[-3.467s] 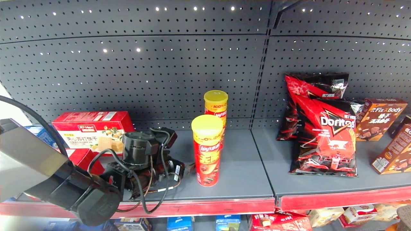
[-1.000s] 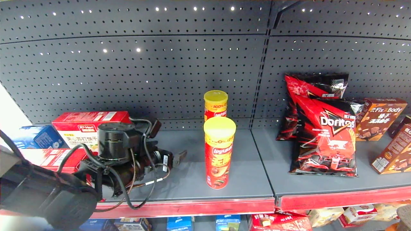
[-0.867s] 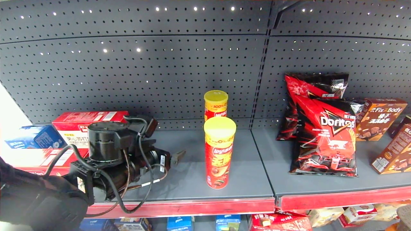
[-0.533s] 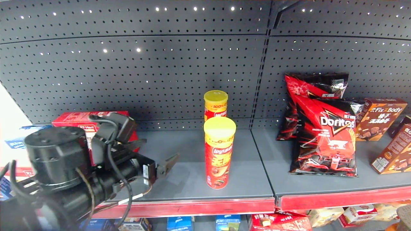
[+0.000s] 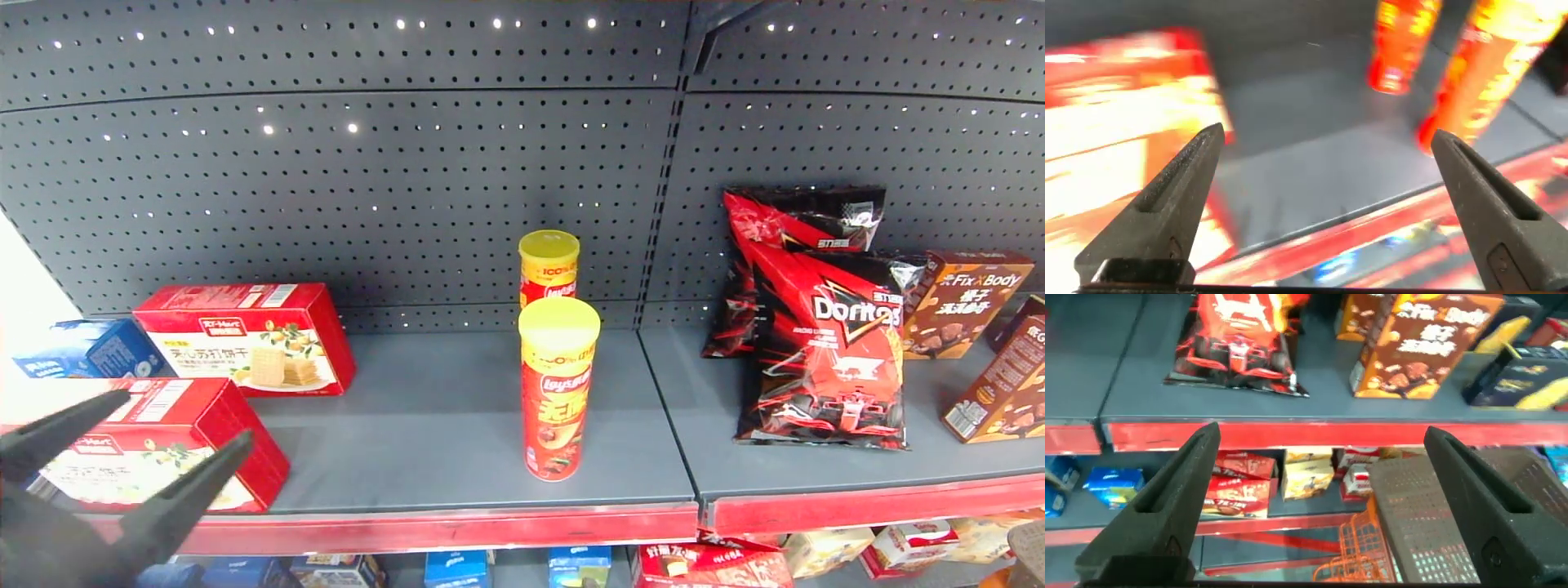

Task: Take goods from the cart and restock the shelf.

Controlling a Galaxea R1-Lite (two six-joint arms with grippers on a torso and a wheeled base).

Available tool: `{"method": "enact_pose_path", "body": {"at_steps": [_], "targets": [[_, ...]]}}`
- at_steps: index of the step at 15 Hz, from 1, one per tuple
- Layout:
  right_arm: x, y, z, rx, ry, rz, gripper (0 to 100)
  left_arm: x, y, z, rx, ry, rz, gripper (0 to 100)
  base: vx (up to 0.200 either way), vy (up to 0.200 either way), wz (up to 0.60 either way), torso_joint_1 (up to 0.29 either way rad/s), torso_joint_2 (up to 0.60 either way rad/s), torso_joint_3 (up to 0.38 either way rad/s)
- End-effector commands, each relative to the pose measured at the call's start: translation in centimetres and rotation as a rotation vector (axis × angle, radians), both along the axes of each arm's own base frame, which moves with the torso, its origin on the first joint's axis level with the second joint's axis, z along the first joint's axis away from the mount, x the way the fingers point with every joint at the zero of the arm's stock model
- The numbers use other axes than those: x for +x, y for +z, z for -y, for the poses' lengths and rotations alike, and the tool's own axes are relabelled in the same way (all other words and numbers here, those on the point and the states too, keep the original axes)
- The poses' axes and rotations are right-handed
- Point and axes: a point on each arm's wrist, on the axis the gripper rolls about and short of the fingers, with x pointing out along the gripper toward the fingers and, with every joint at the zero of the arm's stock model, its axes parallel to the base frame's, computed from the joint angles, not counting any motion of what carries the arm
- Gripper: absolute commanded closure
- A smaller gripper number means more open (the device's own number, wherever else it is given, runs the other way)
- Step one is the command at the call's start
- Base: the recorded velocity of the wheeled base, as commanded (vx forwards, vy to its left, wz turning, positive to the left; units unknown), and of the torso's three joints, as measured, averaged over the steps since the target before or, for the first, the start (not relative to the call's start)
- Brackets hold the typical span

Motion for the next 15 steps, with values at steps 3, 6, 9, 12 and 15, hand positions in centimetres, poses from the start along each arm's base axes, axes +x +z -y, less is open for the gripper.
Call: {"method": "enact_pose_path", "body": {"at_steps": [3,6,9,12,15], "targets": [[-0.4,0.0,0.1,0.006,-0.026,0.022,0,-9.7,5.3,-5.1,-0.095,0.328,0.201,0,0.0,0.0,0.0,0.0,0.0,0.0],[-0.8,-0.1,0.1,0.01,-0.034,0.04,0,-12.8,2.8,-6.1,-0.085,0.415,0.189,0,0.0,0.0,0.0,0.0,0.0,0.0],[-1.4,-0.4,0.2,0.012,-0.048,0.051,0,-14.1,1.6,-5.8,-0.097,0.522,0.202,0,0.0,0.0,0.0,0.0,0.0,0.0],[-1.5,-0.2,0.2,0.013,-0.049,0.052,0,-14.5,1.6,-4.9,-0.083,0.673,0.213,0,0.0,0.0,0.0,0.0,0.0,0.0],[-1.6,-0.1,0.2,0.014,-0.052,0.058,0,-15.2,-1.1,-4.7,-0.078,0.716,0.225,0,0.0,0.0,0.0,0.0,0.0,0.0]]}}
